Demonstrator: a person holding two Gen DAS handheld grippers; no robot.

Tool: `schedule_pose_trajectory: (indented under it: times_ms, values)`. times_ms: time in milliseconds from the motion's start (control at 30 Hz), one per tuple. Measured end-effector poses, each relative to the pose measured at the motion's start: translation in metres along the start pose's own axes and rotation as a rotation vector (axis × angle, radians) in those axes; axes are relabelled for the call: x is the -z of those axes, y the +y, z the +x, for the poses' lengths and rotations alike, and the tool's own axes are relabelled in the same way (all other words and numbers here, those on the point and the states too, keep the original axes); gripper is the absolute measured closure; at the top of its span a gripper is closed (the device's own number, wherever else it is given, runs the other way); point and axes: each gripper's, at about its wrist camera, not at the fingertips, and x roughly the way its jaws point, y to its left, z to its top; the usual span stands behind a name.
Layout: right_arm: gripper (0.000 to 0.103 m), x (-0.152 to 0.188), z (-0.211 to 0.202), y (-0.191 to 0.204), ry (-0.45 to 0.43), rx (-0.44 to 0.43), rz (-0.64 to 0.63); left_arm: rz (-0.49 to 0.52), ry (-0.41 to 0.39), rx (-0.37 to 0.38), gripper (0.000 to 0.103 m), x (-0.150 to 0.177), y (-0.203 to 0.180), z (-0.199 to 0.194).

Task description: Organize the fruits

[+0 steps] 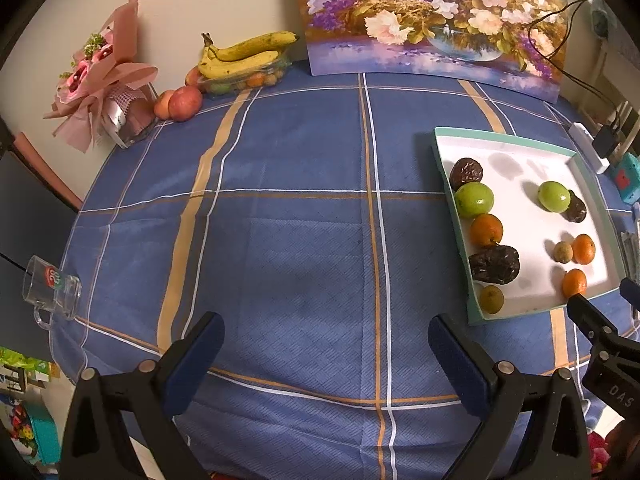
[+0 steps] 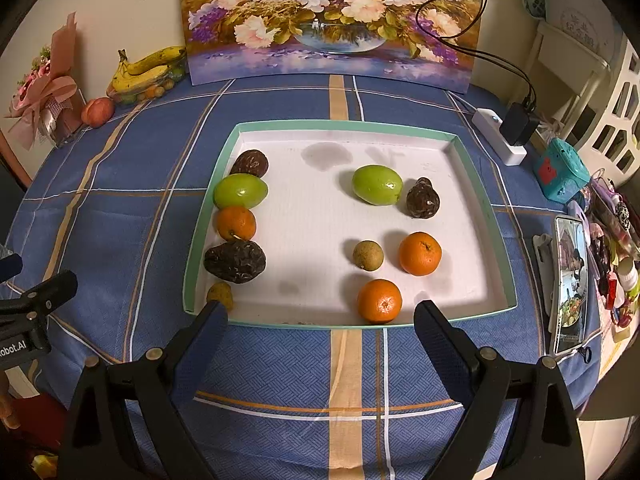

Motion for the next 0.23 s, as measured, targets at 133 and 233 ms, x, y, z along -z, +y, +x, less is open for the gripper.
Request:
schedule_pose_trajectory:
  times_ms: [133, 233]
  values:
    - [0.008, 0.0004, 0.0001, -0.0002, 0.002, 0.001, 0.005, 0.004, -0.004, -0.001, 0.000, 0.0007, -0.0005, -0.0008]
    - [0.008, 0.0006, 0.0001, -0.0004, 0.002, 0.001, 0.005, -0.001, -0.001, 0.004, 0.000, 0.0005, 0.0010, -0.0001]
